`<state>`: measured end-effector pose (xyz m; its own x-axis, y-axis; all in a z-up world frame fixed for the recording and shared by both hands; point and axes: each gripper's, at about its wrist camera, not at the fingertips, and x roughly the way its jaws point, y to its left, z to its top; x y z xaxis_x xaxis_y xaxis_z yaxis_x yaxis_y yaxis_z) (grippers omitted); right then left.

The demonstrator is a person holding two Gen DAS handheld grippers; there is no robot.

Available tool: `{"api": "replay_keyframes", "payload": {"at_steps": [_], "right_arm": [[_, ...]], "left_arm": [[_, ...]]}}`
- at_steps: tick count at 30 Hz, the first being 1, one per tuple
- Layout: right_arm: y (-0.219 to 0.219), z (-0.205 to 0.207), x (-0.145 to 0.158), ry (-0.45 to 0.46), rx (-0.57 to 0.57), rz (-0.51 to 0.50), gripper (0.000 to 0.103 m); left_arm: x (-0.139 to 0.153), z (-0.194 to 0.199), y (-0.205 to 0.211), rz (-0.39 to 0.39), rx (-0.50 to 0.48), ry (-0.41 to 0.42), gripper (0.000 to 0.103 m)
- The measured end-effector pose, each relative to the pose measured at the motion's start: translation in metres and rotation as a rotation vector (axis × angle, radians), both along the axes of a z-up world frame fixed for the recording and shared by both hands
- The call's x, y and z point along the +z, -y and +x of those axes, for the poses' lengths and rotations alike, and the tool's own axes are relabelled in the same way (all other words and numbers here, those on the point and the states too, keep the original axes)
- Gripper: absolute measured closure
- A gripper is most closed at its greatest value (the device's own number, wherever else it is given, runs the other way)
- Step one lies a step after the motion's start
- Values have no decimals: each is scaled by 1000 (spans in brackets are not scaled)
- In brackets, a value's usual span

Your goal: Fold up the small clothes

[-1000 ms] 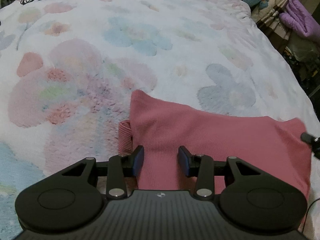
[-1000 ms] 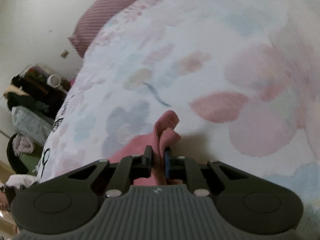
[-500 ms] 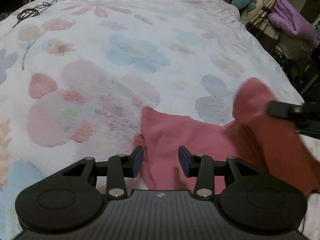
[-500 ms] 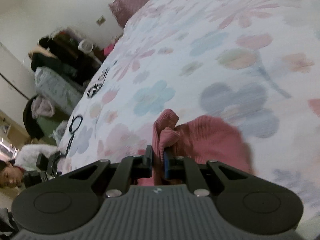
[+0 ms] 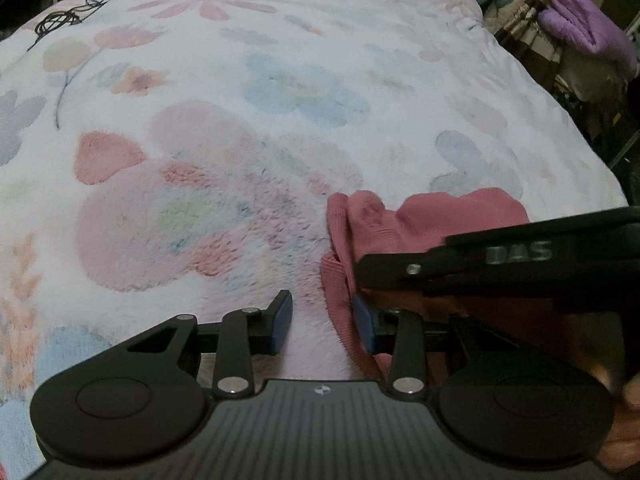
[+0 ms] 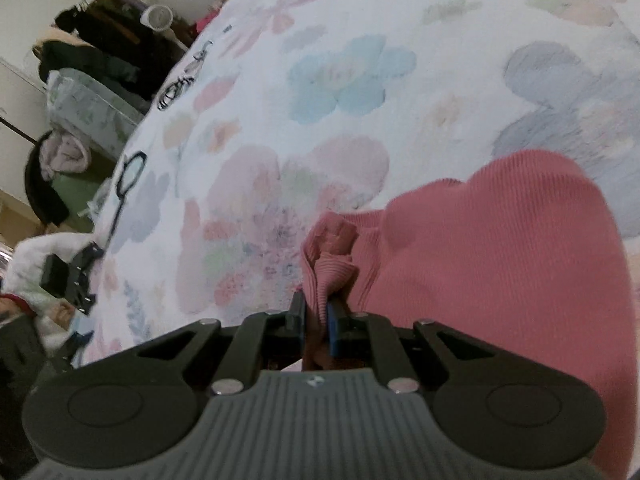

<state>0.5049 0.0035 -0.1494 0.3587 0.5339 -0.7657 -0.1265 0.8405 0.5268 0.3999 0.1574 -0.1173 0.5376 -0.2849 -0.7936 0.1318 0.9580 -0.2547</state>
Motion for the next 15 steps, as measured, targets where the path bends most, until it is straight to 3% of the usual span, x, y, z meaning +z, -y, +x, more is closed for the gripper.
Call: {"api": "replay_keyframes", "payload": {"at_steps": [3, 6, 7, 10, 15], "right_arm": [[-8, 3, -8, -6, 4, -41, 96], [-12, 2, -1, 4, 20, -60, 84], [-13, -1, 4, 16, 29, -65, 77], [-16, -15, 26, 58, 54, -65, 74], [-12, -56, 65, 114, 89, -78, 61]], "left_arm": [[1, -2, 2, 13, -2, 0, 60], [5, -7, 5, 36, -4, -5, 60], [7, -8, 6, 45, -3, -7, 60], [18, -21, 10, 76, 7, -2, 60], [35, -49, 18, 104, 20, -21, 60]]}}
